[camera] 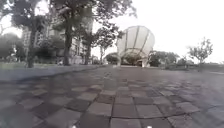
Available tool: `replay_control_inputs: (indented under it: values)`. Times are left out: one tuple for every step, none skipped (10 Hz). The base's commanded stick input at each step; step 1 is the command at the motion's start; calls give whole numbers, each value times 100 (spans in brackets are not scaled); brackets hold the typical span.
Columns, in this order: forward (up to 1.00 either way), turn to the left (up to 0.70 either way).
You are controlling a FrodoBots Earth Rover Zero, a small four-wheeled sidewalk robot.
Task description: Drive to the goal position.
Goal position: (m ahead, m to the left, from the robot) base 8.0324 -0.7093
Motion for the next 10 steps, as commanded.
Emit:
replay_control_inputs:
  values:
    - [100,9]
    - [100,9]
    - [100,9]
    - [100,-21]
    - [100,-31]
    - [100,-31]
    - [100,-31]
    - [100,-31]
    - [100,-31]
    - [100,-31]
